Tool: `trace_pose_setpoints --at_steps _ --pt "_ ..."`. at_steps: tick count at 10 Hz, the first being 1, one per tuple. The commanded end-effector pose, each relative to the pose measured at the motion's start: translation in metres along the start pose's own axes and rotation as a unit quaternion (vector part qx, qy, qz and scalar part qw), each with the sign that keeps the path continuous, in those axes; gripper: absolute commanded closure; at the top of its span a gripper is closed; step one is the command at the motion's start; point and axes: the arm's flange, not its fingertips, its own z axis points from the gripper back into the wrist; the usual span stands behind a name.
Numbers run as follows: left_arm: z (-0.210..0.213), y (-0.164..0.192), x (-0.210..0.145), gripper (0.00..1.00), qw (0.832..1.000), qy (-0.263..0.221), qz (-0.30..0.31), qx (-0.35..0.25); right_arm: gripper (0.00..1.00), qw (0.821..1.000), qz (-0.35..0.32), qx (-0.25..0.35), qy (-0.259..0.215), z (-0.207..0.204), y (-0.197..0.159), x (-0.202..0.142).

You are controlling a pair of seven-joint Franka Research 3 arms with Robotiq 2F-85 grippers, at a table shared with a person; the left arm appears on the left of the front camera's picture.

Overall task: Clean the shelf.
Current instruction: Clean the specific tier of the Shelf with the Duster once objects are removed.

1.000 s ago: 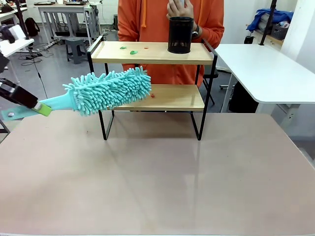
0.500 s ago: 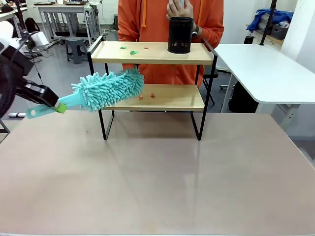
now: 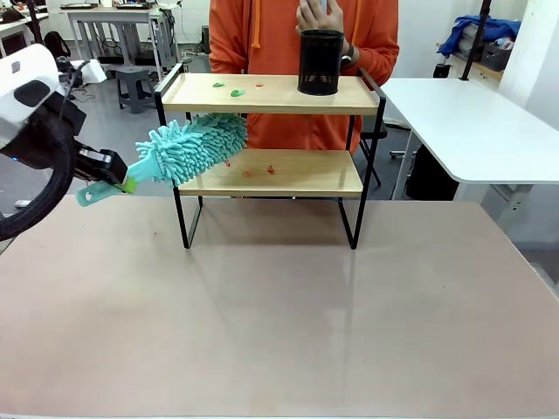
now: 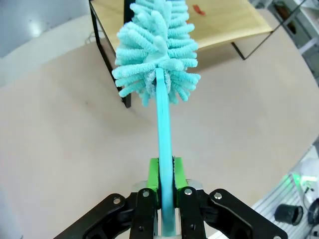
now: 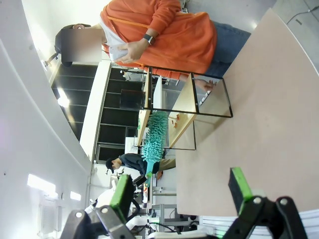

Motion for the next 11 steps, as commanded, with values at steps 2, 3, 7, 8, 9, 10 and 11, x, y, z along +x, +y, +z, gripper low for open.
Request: trace_pose_setpoints --at_steps 2,3,7,8,9,10,11 --pt "-0.013 -0.016 -0.066 0.87 0.999 -0.022 0.004 0.026 0.0 1.0 0.012 0.01 -0.008 0.001 0.002 0.001" --pt "-0.016 -0.019 -0.068 0.87 0.999 -0.017 0.003 0.033 0.0 1.0 0.012 0.01 -0.008 0.001 0.002 0.001" --pt "-0.023 -0.026 -0.072 0.87 0.998 0.002 -0.013 0.056 0.0 1.0 0.012 0.01 -0.008 0.001 0.002 0.001" --pt "-0.024 -0.025 -0.072 0.87 0.998 0.006 -0.01 0.056 0.0 1.0 0.012 0.01 -0.008 0.001 0.002 0.001" --pt "-0.026 -0.023 -0.071 0.87 0.998 0.006 -0.005 0.06 0.0 1.0 0.012 0.01 -0.008 0.001 0.002 0.001" --pt "-0.027 -0.021 -0.071 0.87 0.998 0.007 -0.004 0.06 0.0 1.0 0.012 0.01 -0.008 0.001 0.002 0.001" --pt "-0.028 -0.021 -0.071 0.87 0.998 0.013 -0.004 0.057 0.0 1.0 0.012 0.01 -0.008 0.001 0.002 0.001"
